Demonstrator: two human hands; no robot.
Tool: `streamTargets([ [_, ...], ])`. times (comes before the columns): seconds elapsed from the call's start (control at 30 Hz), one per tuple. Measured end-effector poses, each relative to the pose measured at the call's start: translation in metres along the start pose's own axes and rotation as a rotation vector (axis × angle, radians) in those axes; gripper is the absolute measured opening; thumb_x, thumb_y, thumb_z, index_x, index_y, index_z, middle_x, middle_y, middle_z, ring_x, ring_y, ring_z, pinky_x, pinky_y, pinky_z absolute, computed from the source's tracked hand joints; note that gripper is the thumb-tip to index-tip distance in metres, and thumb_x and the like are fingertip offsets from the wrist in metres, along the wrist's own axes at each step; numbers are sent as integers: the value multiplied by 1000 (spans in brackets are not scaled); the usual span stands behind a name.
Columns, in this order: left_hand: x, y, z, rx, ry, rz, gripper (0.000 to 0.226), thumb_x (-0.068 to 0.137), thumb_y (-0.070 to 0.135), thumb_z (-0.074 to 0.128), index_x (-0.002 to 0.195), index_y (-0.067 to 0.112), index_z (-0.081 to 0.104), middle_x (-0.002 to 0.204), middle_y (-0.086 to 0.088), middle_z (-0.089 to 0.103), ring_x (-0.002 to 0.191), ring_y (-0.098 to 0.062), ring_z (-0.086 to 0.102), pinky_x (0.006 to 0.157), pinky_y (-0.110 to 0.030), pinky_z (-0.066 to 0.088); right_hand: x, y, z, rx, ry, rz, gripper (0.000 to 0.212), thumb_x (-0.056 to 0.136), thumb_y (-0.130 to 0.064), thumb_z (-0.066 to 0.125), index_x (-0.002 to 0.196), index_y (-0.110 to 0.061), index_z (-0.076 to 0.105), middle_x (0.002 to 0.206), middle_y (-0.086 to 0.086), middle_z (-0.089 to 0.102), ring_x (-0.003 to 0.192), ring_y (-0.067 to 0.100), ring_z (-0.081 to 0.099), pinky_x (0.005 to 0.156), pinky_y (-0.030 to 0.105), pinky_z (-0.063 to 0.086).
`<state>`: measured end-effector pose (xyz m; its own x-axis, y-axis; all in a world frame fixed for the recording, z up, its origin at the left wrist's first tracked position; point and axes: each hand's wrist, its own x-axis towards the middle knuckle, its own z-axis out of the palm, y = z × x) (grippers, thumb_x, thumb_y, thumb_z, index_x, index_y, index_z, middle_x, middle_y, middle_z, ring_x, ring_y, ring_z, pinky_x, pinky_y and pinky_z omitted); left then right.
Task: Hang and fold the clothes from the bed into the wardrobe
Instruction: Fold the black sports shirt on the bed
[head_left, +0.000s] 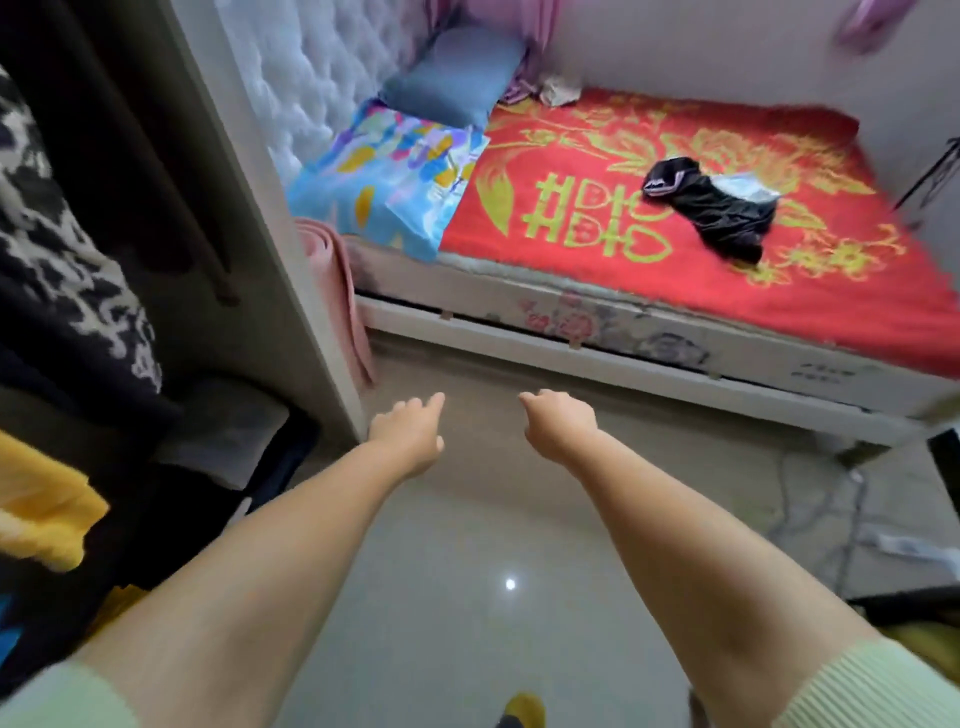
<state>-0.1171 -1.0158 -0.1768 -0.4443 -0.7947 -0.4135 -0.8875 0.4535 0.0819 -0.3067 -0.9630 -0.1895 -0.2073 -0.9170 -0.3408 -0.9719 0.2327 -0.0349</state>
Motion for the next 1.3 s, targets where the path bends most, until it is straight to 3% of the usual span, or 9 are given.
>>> streamTargets([
  [0.13,41,59,-39,34,26,73,59,97,32,43,149,21,18,135,-9,45,125,-28,42,93,-40,40,9,74,-38,16,61,68,58,98,-24,44,151,-25,18,138,9,41,121,30,45,79,39,44],
  [0.23,71,96,-69,43,78,157,58,97,32,44,148,21,20,132,-8,46,123,-28,44,90,-41,41,21,125,-64,34,83,168,62,99,-34,44,152,-27,12,144,8,35,126,30,41,82,40,44],
  [0.33,97,117,-90,84,99,230,58,96,31,44,148,21,20,132,-9,47,122,-28,45,88,-40,42,37,155,-78,45,47,250,61,99,-35,43,152,-27,13,146,8,32,126,31,40,76,38,40],
  [0.43,133,127,-114,77,96,236,55,96,30,45,146,21,24,131,-9,48,121,-28,45,84,-39,42,61,169,-92,66,31,267,60,99,-32,41,152,-25,13,145,9,32,126,31,40,80,39,42],
  [0.6,219,153,-168,53,164,353,58,97,31,45,148,21,21,135,-9,47,119,-29,47,80,-41,47,113,208,-133,93,118,338,55,101,-35,39,150,-23,17,145,11,33,123,32,43,72,38,43],
  [0.8,306,188,-213,73,161,425,58,97,31,45,149,22,21,125,-7,50,106,-26,51,71,-36,43,161,256,-167,144,121,448,50,100,-33,39,146,-20,25,139,11,37,115,32,48,70,38,44],
  [0.97,356,264,-224,65,85,539,62,97,34,47,150,24,17,129,-10,49,108,-27,52,77,-39,51,183,315,-166,143,75,498,49,101,-32,37,147,-19,24,139,10,37,114,31,48,76,39,47],
  [1.1,405,346,-249,75,93,625,64,98,33,47,151,23,13,140,-12,42,118,-31,48,76,-39,48,216,390,-188,136,89,545,48,101,-32,36,146,-20,26,142,10,35,118,32,48,79,39,45],
  [1.3,486,446,-276,45,97,554,61,96,34,45,149,19,19,134,-12,45,117,-32,49,82,-42,48,262,521,-216,106,64,531,43,101,-31,36,143,-19,31,142,11,35,115,31,52,78,39,45],
])
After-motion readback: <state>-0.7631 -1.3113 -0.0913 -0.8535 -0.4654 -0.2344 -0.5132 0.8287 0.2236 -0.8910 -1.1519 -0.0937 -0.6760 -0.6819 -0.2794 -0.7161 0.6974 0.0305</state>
